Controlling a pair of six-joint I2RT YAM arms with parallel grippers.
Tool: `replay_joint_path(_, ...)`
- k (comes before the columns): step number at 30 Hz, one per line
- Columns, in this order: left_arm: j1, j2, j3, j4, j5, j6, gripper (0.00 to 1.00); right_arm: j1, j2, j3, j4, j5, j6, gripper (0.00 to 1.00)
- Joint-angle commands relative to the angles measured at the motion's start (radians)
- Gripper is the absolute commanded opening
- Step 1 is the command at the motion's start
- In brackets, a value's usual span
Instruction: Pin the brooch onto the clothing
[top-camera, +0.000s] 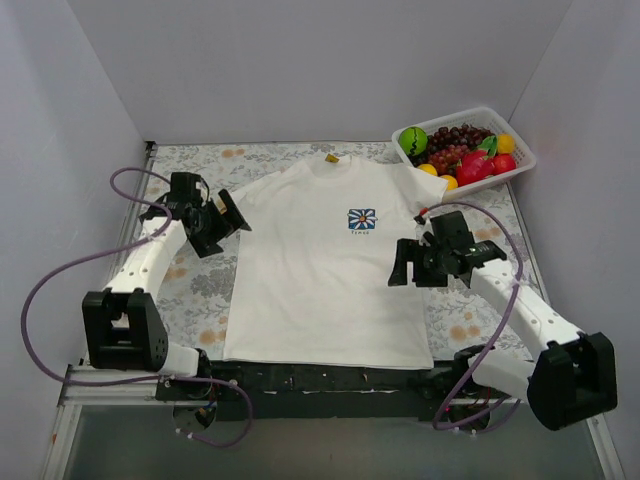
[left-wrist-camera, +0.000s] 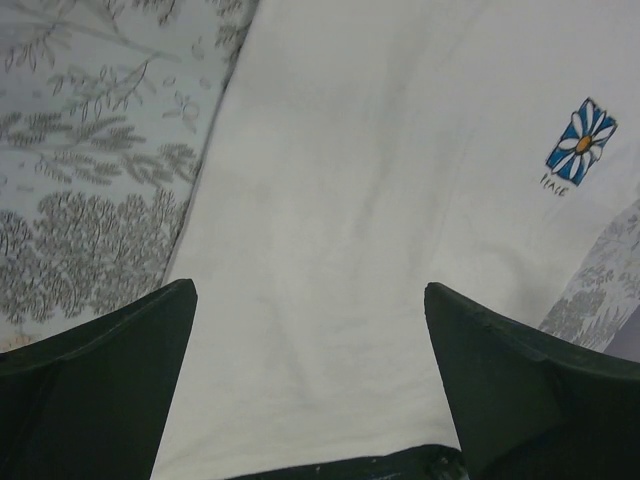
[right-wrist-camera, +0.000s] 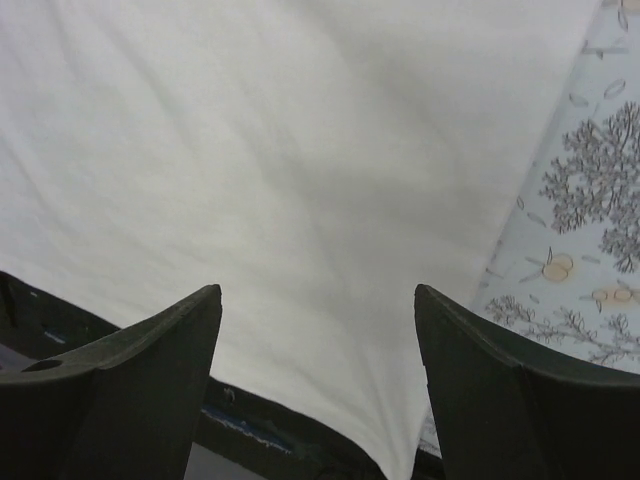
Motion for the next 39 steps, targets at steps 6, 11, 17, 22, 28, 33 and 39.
replay_joint_path(6,-0.056,0.389,0.436,0.098,-0.038,0.036,0.86,0.092,0.294,0.188,0.31,0.159,-0.03,0.78)
replay_joint_path(11,-0.136,0.53,0.574,0.078,-0.122,0.044,0.86,0.128,0.443,0.249,0.339,0.223,-0.041,0.77)
replay_joint_path(17,-0.203,0.633,0.64,0.074,-0.139,0.055,0.84,0.141,0.538,0.217,0.368,0.236,-0.039,0.79)
replay_joint_path(22,-0.237,0.627,0.518,0.112,-0.142,0.044,0.84,0.144,0.56,0.174,0.368,0.308,-0.036,0.8)
replay_joint_path(28,-0.248,0.575,0.273,0.165,-0.119,0.01,0.84,0.144,0.551,0.133,0.342,0.347,-0.039,0.8)
replay_joint_path(33,-0.248,0.53,0.167,0.181,-0.145,0.0,0.85,0.145,0.549,0.097,0.324,0.377,-0.042,0.81)
replay_joint_path(39,-0.249,0.496,0.114,0.181,-0.157,-0.008,0.86,0.145,0.525,0.07,0.301,0.372,-0.033,0.81)
